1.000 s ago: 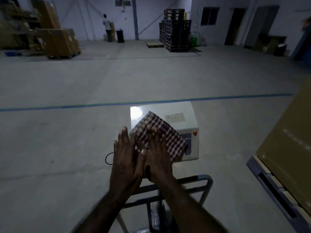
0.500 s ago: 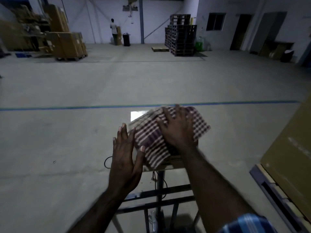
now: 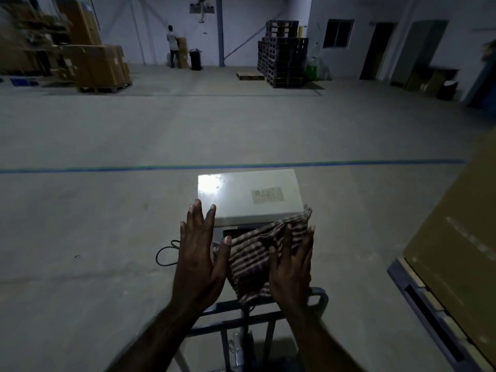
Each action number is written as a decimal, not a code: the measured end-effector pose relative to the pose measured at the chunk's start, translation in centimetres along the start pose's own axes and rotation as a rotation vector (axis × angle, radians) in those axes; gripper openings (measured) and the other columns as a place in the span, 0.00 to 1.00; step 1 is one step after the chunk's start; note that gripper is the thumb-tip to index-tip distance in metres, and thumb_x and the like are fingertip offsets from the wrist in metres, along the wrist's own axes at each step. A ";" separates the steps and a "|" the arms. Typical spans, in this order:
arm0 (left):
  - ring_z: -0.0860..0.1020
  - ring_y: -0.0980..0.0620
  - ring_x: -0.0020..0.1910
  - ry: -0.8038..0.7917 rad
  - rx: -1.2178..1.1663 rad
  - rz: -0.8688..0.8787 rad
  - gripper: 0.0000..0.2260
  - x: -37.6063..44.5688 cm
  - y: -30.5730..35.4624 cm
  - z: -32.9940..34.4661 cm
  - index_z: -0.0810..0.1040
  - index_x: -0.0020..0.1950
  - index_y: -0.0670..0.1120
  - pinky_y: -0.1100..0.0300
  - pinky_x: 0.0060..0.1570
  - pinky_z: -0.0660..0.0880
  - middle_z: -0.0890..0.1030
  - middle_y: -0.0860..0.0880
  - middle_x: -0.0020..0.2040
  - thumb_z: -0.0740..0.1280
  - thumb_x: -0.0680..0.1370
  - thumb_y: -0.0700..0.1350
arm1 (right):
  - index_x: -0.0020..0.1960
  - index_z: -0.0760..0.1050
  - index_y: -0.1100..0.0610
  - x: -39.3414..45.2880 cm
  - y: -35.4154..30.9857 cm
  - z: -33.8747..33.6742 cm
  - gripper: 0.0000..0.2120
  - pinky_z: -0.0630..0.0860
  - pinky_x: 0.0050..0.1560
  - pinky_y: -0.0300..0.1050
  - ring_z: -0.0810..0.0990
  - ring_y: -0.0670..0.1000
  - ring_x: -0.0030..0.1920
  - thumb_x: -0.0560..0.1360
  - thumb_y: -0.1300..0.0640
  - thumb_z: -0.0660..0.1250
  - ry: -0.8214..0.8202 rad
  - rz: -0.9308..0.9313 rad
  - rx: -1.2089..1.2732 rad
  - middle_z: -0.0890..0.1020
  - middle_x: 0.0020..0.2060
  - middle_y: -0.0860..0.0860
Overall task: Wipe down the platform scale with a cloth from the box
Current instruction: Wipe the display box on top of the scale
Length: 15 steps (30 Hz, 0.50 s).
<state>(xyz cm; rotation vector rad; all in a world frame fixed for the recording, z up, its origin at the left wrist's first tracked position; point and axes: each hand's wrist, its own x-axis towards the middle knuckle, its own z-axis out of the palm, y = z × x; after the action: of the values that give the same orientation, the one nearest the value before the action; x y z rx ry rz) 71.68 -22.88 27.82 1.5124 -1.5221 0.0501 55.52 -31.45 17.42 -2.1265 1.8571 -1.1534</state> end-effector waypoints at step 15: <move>0.48 0.54 0.79 0.042 -0.008 -0.063 0.27 -1.0 -1.9 -1.8 0.57 0.77 0.44 0.54 0.76 0.46 0.51 0.48 0.79 0.54 0.80 0.53 | 0.80 0.49 0.48 0.3 -8.1 2.9 0.34 0.43 0.77 0.58 0.43 0.57 0.79 0.80 0.38 0.58 -0.198 -0.745 -0.241 0.46 0.80 0.55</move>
<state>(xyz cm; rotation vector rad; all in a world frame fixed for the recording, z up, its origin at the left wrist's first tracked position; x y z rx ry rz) 73.97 -21.50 27.15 1.5424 -1.4390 0.0393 63.76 -30.78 19.78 -3.0709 1.1791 -0.7680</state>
